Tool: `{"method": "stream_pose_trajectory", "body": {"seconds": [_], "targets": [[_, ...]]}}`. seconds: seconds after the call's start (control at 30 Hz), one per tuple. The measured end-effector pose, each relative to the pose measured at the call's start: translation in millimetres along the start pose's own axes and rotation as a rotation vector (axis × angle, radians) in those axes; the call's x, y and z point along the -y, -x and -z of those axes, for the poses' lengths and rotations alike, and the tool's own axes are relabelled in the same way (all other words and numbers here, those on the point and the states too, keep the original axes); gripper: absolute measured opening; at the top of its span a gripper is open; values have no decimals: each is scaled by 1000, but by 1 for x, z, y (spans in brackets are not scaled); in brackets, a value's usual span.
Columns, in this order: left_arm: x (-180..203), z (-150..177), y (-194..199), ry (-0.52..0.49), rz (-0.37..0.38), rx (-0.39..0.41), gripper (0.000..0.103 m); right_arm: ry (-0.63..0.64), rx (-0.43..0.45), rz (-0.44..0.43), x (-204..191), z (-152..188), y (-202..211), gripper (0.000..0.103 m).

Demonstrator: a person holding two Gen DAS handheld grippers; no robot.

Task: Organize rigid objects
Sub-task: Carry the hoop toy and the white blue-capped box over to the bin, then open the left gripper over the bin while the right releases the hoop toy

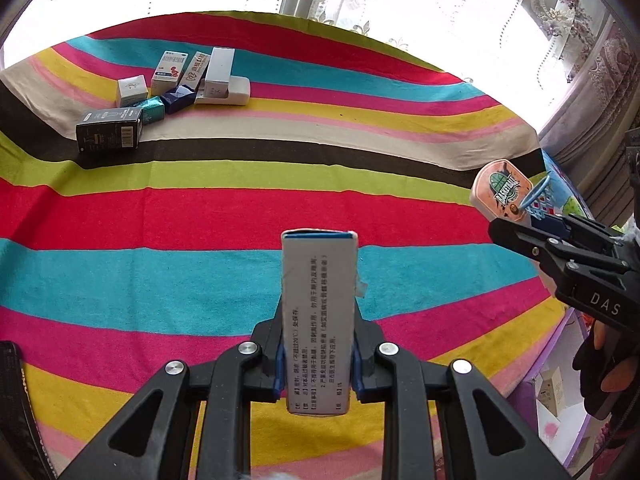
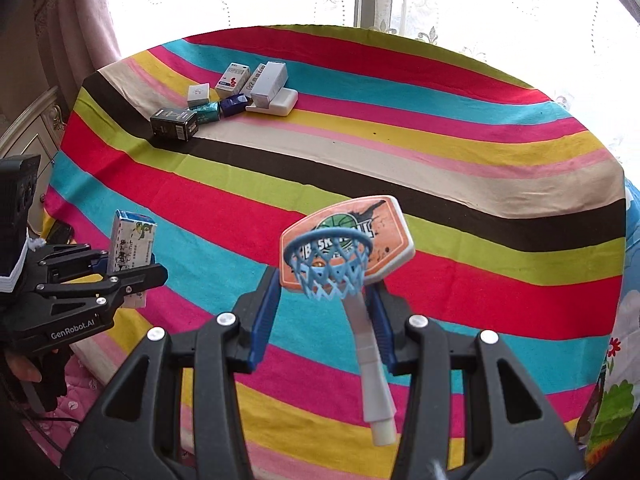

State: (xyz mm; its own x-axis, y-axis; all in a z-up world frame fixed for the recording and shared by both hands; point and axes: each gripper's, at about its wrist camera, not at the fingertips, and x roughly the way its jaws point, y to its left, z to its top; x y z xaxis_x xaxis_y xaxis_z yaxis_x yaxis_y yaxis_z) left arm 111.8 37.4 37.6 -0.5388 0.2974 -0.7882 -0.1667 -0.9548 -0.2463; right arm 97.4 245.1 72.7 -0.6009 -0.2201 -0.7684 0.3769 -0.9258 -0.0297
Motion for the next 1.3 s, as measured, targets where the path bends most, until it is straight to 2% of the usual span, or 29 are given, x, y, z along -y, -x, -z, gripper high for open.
{"method": "stream_pose_trajectory", "body": {"seconds": [0.57, 0.8, 1.13, 1.3], "targets": [[62, 24, 33, -173, 21, 27, 25, -76, 53, 75, 30, 63, 87, 48], [100, 34, 46, -279, 48, 33, 25, -96, 63, 116, 42, 89, 121, 48], [184, 52, 49, -486, 232, -74, 25, -158, 43, 219, 69, 145, 171, 48], [231, 66, 42, -582, 343, -165, 25, -220, 28, 289, 92, 178, 197, 48]]}}
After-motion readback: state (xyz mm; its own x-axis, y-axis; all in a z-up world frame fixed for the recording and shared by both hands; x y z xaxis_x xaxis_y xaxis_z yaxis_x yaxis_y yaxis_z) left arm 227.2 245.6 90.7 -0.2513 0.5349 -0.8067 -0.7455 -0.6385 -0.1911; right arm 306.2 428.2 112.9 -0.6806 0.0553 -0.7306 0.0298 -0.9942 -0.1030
